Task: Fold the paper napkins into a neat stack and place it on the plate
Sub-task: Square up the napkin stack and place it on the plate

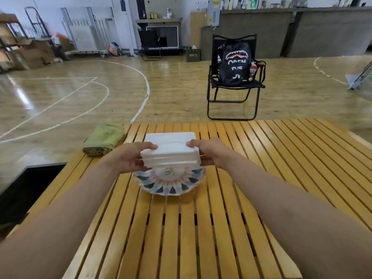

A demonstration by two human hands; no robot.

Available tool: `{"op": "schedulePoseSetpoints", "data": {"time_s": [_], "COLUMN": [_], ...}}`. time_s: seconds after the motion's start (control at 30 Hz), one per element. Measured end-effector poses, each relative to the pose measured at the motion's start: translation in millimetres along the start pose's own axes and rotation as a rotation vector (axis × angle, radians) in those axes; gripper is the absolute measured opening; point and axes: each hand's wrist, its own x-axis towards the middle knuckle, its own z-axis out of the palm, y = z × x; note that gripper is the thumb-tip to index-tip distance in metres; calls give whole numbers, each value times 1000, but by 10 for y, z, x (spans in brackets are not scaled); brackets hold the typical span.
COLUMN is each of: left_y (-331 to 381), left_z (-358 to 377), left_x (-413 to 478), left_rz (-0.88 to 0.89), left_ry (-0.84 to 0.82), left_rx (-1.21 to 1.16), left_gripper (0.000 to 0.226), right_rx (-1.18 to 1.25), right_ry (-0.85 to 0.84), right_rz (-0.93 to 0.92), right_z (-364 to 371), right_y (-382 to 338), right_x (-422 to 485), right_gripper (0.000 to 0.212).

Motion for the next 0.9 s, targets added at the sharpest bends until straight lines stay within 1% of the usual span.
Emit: {"op": "schedulePoseSetpoints", "data": {"time_s": [0.07,0.17,0.23,0.33,0.5,0.57,0.6,0.67,0.7,0.73,0.8,0.9], "left_y": [-60,-155,-185,-204,-198,-176,-165,-167,-181,-206,-283,-387], "left_z": [-71,-73,-71,-55,-23,-70,-110,-209,-267,-316,-339,-250], "left_x": [109,206,251,265,239,245,246,243,241,237,208,178], "left_rz": [-10,20,37,65,132,187,228,272,258,222,138,103], "left_ry": [35,110,149,203,310,369,408,478,486,473,394,325], "left_rx": [103,228,278,362,526,607,636,638,616,581,536,595], "left_gripper": [55,62,63,62,65,63,60,50,43,37,28,25], "right_rx": [-92,-292,-406,-507,-732,-711,-655,-530,-503,-499,-493,-429], "right_ry": [42,138,183,222,342,341,338,358,373,382,364,305], "right_rz": [16,-27,-65,-94,-152,-198,-219,-239,-235,-220,-172,-129], "right_z": [125,231,250,245,238,186,139,14,-52,-110,-176,-195], "right_y": [79,221,263,281,300,291,290,312,339,381,466,528], "right_x": [137,289,335,357,357,361,371,378,378,383,376,353], "right_gripper": [45,56,54,47,49,47,43,32,28,26,21,12]}}
